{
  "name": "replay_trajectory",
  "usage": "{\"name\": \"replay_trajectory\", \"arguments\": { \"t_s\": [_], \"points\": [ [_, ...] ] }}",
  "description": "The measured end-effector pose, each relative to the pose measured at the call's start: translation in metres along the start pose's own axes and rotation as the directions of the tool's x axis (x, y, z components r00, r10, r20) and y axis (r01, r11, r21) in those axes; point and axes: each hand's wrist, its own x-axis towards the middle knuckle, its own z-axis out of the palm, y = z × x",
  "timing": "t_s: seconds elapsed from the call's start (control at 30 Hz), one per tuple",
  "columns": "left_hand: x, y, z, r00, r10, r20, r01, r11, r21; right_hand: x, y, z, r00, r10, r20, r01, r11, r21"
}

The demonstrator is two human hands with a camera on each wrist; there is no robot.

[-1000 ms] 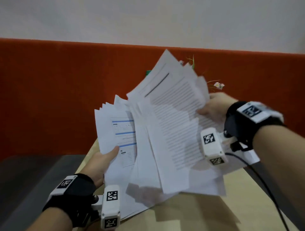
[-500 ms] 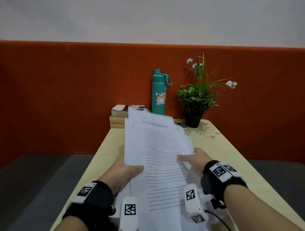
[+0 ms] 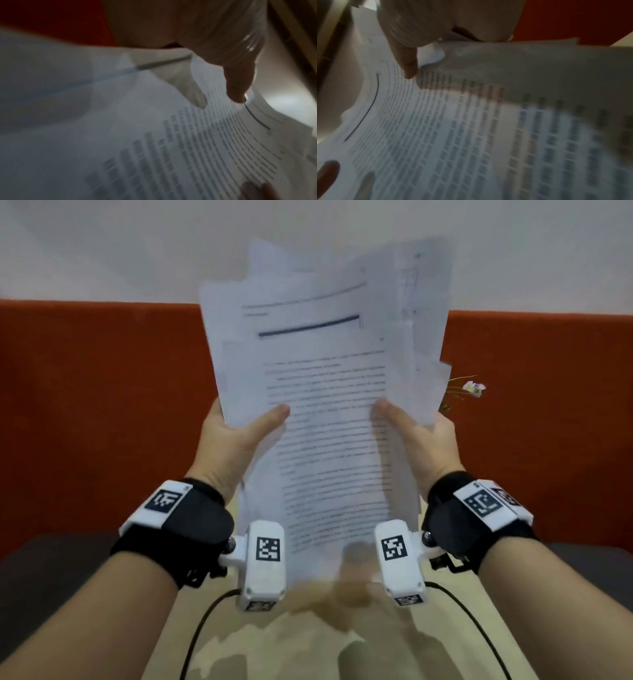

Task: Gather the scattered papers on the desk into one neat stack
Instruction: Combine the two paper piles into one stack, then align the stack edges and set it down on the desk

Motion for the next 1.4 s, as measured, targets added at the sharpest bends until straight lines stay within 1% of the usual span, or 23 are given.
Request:
{"name": "replay_trajectory", "arguments": {
  "t_s": [0.1, 0.23, 0.37, 0.43, 0.5, 0.57, 0.6, 0.67, 0.73, 0.8, 0.87, 0.93, 1.0, 1.07, 1.13, 1.17, 1.2, 1.23, 1.27, 1.3, 1.33, 1.37, 1.4],
  "points": [
    [0.002, 0.01, 0.01, 0.995, 0.095, -0.026, -0.094, 0.995, 0.04, 0.004, -0.013, 0.006, 0.996, -0.075, -0.043, 0.074, 0.997, -0.031],
    [-0.002, 0.012, 0.015, 0.991, 0.136, 0.012, -0.137, 0.989, 0.05, 0.002, -0.018, 0.008, 0.984, -0.166, -0.071, 0.16, 0.984, -0.084],
    [0.0, 0.015, 0.022, 0.979, 0.205, -0.008, -0.2, 0.96, 0.197, -0.001, -0.02, 0.013, 0.973, -0.219, -0.067, 0.208, 0.967, -0.148],
    [0.0, 0.013, 0.02, 0.973, 0.225, -0.046, -0.21, 0.952, 0.222, -0.002, -0.017, 0.011, 0.968, -0.239, -0.073, 0.228, 0.964, -0.141],
    [-0.005, 0.002, 0.017, 0.986, 0.158, -0.055, -0.143, 0.966, 0.214, -0.006, -0.007, 0.005, 0.973, -0.22, -0.065, 0.209, 0.967, -0.145],
    [-0.012, -0.007, 0.017, 0.997, 0.077, -0.019, -0.071, 0.969, 0.235, -0.009, 0.006, 0.0, 0.984, -0.167, -0.059, 0.153, 0.97, -0.188],
    [-0.013, -0.007, 0.018, 0.998, 0.063, -0.006, -0.059, 0.97, 0.236, -0.009, 0.009, 0.0, 0.987, -0.144, -0.066, 0.128, 0.972, -0.199],
    [-0.01, -0.001, 0.023, 0.991, 0.127, -0.029, -0.118, 0.967, 0.227, -0.007, 0.003, 0.002, 0.985, -0.151, -0.082, 0.134, 0.974, -0.184],
    [-0.005, 0.006, 0.024, 0.969, 0.229, -0.088, -0.202, 0.949, 0.242, -0.005, -0.007, 0.004, 0.971, -0.207, -0.116, 0.192, 0.973, -0.127],
    [-0.004, 0.005, 0.021, 0.953, 0.27, -0.137, -0.23, 0.939, 0.255, -0.005, -0.008, 0.001, 0.959, -0.233, -0.162, 0.227, 0.972, -0.058],
    [-0.008, -0.001, 0.018, 0.967, 0.219, -0.127, -0.182, 0.95, 0.255, -0.009, -0.001, -0.001, 0.967, -0.203, -0.154, 0.196, 0.979, -0.059],
    [-0.011, -0.009, 0.019, 0.981, 0.167, -0.104, -0.132, 0.951, 0.279, -0.013, 0.009, 0.0, 0.98, -0.165, -0.109, 0.151, 0.98, -0.128],
    [-0.011, -0.012, 0.021, 0.978, 0.179, -0.109, -0.136, 0.937, 0.321, -0.014, 0.014, 0.0, 0.981, -0.162, -0.105, 0.144, 0.976, -0.161],
    [-0.01, -0.011, 0.02, 0.977, 0.173, -0.124, -0.13, 0.946, 0.297, -0.014, 0.017, -0.003, 0.982, -0.156, -0.105, 0.141, 0.981, -0.134],
    [-0.011, -0.009, 0.017, 0.977, 0.161, -0.138, -0.118, 0.954, 0.276, -0.016, 0.021, -0.008, 0.993, -0.1, -0.059, 0.094, 0.991, -0.098],
    [-0.011, -0.005, 0.016, 0.971, 0.179, -0.157, -0.122, 0.94, 0.318, -0.018, 0.022, -0.01, 0.998, -0.065, -0.024, 0.063, 0.995, -0.079],
    [-0.012, 0.001, 0.016, 0.954, 0.242, -0.177, -0.153, 0.901, 0.406, -0.02, 0.023, -0.012, 0.999, -0.032, 0.002, 0.032, 0.998, -0.052],
    [-0.011, 0.009, 0.018, 0.919, 0.354, -0.173, -0.219, 0.824, 0.522, -0.02, 0.023, -0.013, 1.0, -0.004, 0.019, 0.005, 1.0, -0.017],
    [-0.01, 0.02, 0.02, 0.864, 0.487, -0.126, -0.304, 0.705, 0.641, -0.02, 0.023, -0.015, 0.999, 0.014, 0.032, -0.014, 1.0, 0.013],
    [-0.009, 0.035, 0.025, 0.795, 0.606, -0.042, -0.38, 0.55, 0.744, -0.02, 0.022, -0.015, 0.999, 0.021, 0.044, -0.023, 0.999, 0.039],
    [-0.006, 0.05, 0.031, 0.733, 0.677, 0.06, -0.432, 0.396, 0.81, -0.019, 0.022, -0.016, 0.998, 0.025, 0.056, -0.028, 0.998, 0.056],
    [-0.003, 0.063, 0.037, 0.705, 0.688, 0.171, -0.459, 0.258, 0.85, -0.019, 0.021, -0.015, 0.997, 0.032, 0.068, -0.037, 0.997, 0.065],
    [0.002, 0.073, 0.043, 0.719, 0.635, 0.283, -0.474, 0.15, 0.867, -0.019, 0.02, -0.015, 0.996, 0.037, 0.08, -0.042, 0.997, 0.063]
  ]
}}
